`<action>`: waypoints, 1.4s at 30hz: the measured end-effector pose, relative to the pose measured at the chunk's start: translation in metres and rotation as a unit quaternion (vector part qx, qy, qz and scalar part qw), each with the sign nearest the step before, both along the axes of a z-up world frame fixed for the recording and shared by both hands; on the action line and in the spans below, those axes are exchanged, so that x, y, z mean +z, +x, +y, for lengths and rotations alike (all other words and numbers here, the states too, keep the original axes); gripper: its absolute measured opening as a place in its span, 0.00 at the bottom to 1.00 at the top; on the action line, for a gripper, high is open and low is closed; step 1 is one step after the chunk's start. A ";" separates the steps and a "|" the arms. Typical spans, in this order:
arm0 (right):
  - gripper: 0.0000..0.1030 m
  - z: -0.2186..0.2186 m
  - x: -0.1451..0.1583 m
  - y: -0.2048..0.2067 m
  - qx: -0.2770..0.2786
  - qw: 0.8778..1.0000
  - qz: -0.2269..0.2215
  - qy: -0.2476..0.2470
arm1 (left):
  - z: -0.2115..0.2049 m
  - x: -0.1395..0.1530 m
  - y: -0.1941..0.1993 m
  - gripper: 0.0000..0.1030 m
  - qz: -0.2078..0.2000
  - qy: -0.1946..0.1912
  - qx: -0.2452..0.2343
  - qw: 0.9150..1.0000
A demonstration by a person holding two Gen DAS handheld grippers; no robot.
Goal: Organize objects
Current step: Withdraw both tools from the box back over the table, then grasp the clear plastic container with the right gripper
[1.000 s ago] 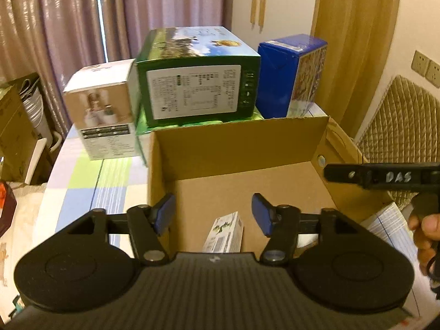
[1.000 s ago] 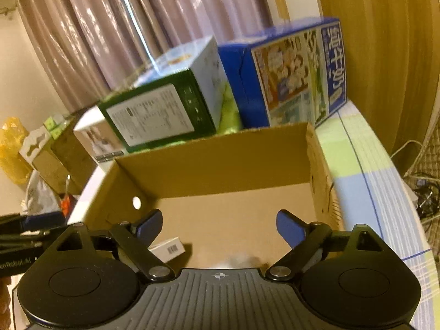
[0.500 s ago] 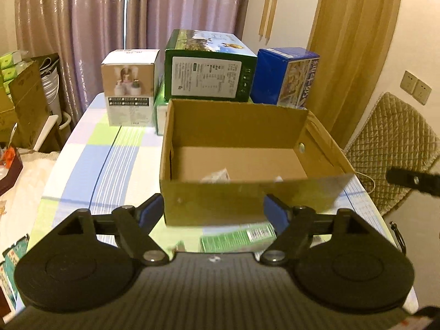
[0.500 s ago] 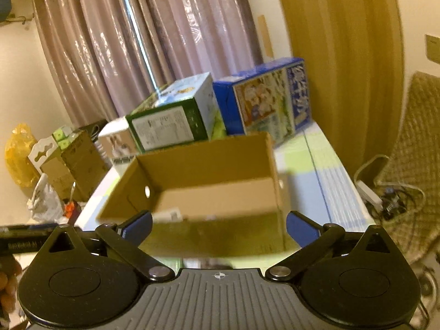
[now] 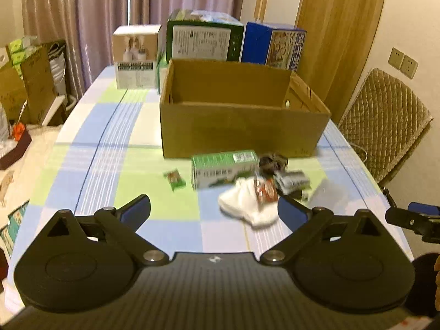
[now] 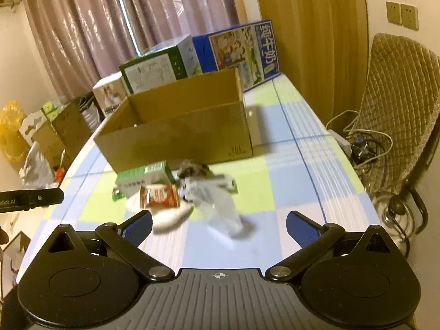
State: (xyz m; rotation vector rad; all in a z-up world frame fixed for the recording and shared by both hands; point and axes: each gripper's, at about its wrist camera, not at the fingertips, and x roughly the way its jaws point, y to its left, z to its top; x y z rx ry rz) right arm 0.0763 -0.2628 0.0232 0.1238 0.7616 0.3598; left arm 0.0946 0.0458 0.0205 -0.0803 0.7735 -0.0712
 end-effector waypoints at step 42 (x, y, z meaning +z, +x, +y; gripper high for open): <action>0.81 0.059 -0.093 0.084 -0.078 0.994 0.078 0.015 | 0.008 -0.077 0.058 0.97 0.071 -0.004 0.021 0.997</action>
